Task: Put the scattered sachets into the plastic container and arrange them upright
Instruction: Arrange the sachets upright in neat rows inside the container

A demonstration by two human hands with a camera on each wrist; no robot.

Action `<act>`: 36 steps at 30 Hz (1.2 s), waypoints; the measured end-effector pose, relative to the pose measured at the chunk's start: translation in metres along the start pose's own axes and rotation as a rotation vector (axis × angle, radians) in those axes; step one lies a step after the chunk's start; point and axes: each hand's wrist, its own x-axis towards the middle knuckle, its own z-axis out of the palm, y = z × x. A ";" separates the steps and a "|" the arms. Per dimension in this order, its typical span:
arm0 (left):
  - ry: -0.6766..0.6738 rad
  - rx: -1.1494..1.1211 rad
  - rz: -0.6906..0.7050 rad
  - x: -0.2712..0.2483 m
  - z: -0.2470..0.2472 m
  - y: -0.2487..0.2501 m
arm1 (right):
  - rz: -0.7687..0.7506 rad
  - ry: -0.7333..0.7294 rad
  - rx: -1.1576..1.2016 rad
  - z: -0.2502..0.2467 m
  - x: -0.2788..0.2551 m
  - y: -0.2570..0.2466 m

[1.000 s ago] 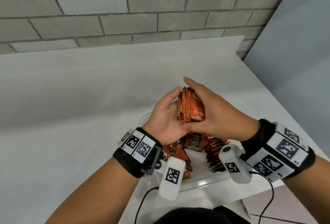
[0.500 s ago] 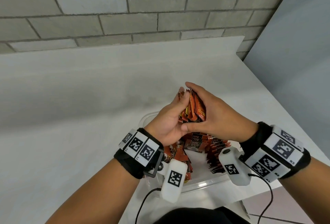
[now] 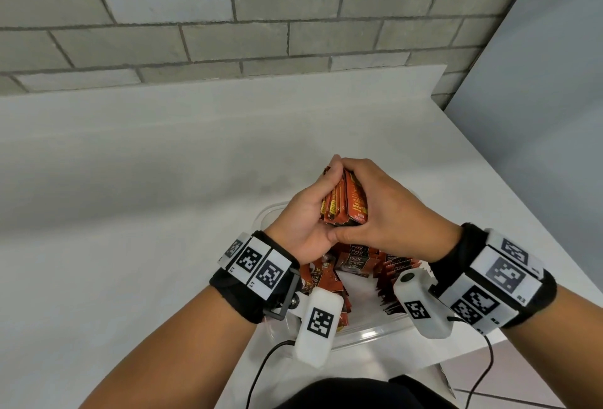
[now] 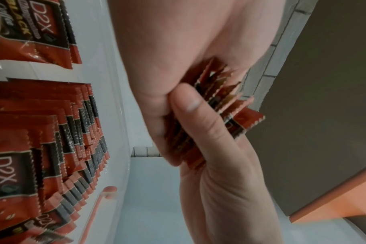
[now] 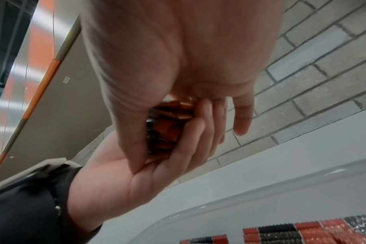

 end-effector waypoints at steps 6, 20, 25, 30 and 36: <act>0.000 0.139 -0.047 0.001 -0.004 -0.002 | 0.011 0.020 -0.031 0.003 -0.002 0.001; -0.158 0.020 -0.036 -0.006 -0.022 -0.010 | 0.174 0.182 0.361 -0.014 -0.013 0.023; -0.169 -0.031 -0.054 -0.004 -0.028 -0.011 | 0.133 0.274 0.415 -0.020 -0.012 0.020; -0.143 -0.110 0.009 -0.001 -0.032 -0.007 | -0.055 0.472 0.291 -0.020 -0.017 0.010; -0.082 -0.072 0.103 -0.001 -0.031 -0.008 | -0.145 0.184 -0.006 0.005 -0.024 0.013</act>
